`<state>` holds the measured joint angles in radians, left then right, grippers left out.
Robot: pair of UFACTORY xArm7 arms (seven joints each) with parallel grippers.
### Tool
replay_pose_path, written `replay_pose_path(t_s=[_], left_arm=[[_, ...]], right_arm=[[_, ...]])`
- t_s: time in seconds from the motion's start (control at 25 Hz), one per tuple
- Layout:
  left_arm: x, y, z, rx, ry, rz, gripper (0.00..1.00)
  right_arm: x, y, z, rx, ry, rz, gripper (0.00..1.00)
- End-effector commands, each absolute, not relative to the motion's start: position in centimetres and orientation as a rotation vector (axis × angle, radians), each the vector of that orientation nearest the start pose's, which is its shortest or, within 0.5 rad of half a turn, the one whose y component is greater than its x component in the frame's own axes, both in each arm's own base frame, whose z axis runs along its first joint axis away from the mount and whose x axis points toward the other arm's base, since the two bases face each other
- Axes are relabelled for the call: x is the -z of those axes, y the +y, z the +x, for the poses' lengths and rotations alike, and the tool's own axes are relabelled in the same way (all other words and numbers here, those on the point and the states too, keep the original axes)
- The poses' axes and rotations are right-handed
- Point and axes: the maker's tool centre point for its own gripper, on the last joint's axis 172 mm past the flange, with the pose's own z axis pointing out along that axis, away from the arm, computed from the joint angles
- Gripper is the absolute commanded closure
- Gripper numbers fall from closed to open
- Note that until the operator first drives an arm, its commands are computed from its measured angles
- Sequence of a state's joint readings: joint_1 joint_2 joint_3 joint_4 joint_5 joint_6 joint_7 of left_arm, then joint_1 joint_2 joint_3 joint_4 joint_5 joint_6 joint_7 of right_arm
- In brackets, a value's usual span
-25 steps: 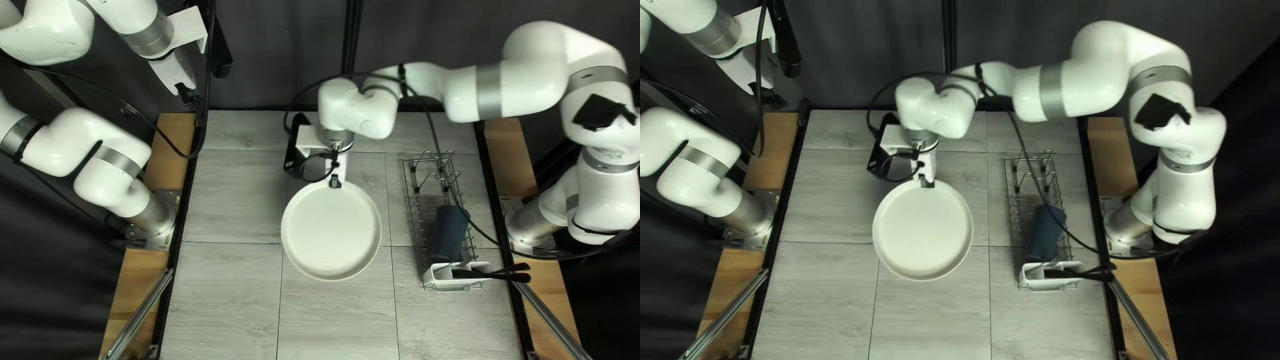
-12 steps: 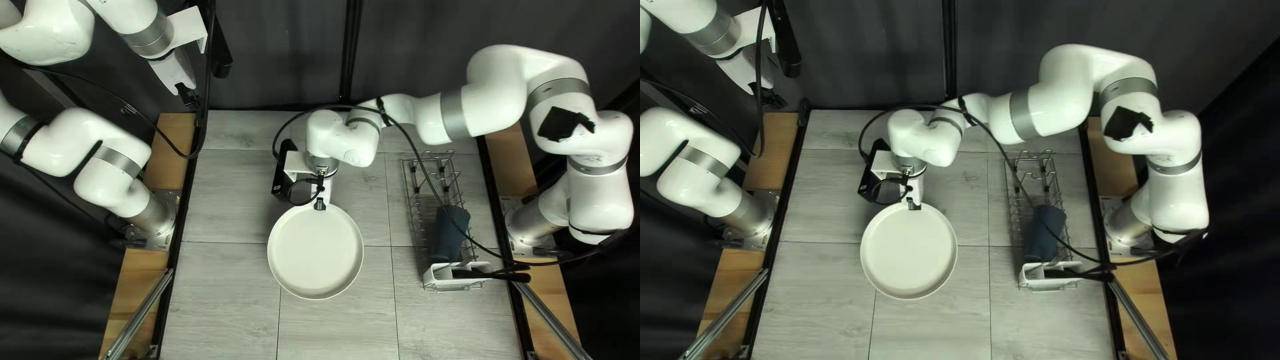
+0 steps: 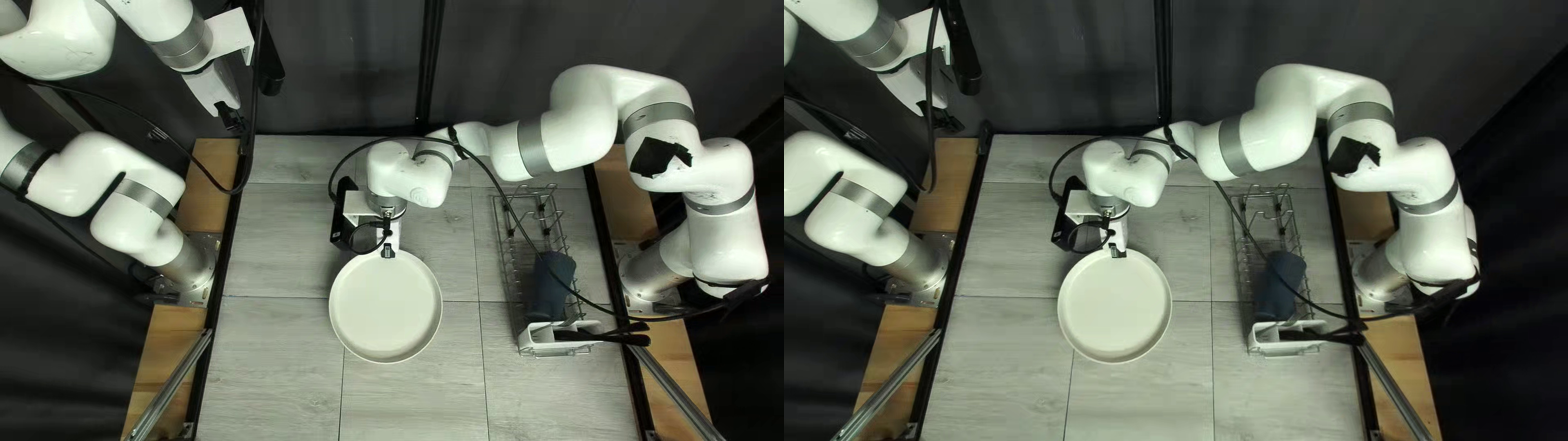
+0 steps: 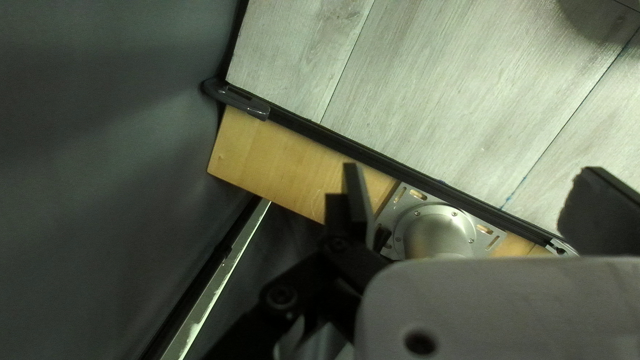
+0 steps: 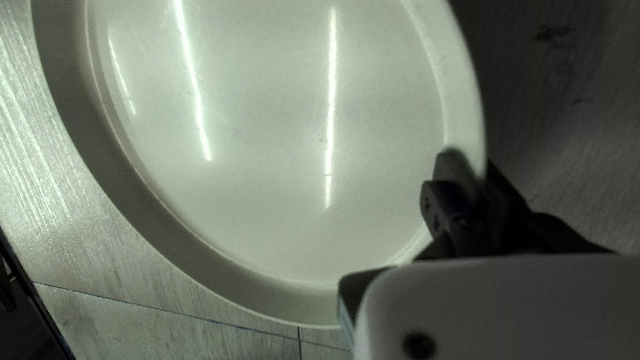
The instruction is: Pick up and place plate onto table. Place down one fork to the left of the plate. Place spoon and knife to the right of the plate. Place cup above the knife and spoon
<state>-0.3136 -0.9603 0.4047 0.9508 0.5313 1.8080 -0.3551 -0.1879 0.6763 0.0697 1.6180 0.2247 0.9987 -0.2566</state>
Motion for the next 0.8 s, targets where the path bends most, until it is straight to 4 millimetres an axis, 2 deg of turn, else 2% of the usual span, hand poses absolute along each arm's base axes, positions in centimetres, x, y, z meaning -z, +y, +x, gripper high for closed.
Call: replay_pose_path(t_s=[0.04,0.16,0.2,0.24,0.32,0.44,0.52,0.64,0.72,0.76,0.8], left_arm=[[-38.0,17.4,19.7,0.112,-0.634,-2.899,0.0],[-38.0,17.4,19.7,0.112,-0.634,-2.899,0.0],[-38.0,17.4,19.7,0.112,-0.634,-2.899,0.0],[-38.0,17.4,19.7,0.112,-0.634,-2.899,0.0],[-38.0,17.4,19.7,0.112,-0.634,-2.899,0.0],[-38.0,17.4,19.7,0.112,-0.634,-2.899,0.0],[-38.0,17.4,19.7,0.112,-0.634,-2.899,0.0],[-38.0,17.4,19.7,0.112,-0.634,-2.899,0.0],[-38.0,17.4,19.7,0.112,-0.634,-2.899,0.0],[-38.0,17.4,19.7,0.112,-0.634,-2.899,0.0],[-38.0,17.4,19.7,0.112,-0.634,-2.899,0.0]], right_arm=[[-7.0,-4.0,60.9,-0.016,0.01,-2.945,0.0],[-8.8,-5.9,60.2,-0.001,0.014,-3.004,0.0],[-10.4,-7.1,59.5,0.011,0.011,-3.033,0.0],[-11.1,-7.5,59.1,0.017,0.006,-3.046,0.0],[-13.8,-8.9,57.4,0.013,-0.004,-3.109,0.0],[-17.7,-9.4,54.8,-0.031,-0.022,-3.19,0.0],[-21.2,-9.1,52.4,-0.084,-0.021,-3.245,0.0],[-24.5,-8.2,49.4,-0.134,-0.002,-3.28,0.0],[-26.5,-6.4,46.3,-0.15,0.014,-3.288,0.0],[-26.8,-5.9,45.7,-0.152,0.019,-3.288,0.0],[-27.5,-4.1,44.2,-0.15,0.031,-3.287,0.0]])
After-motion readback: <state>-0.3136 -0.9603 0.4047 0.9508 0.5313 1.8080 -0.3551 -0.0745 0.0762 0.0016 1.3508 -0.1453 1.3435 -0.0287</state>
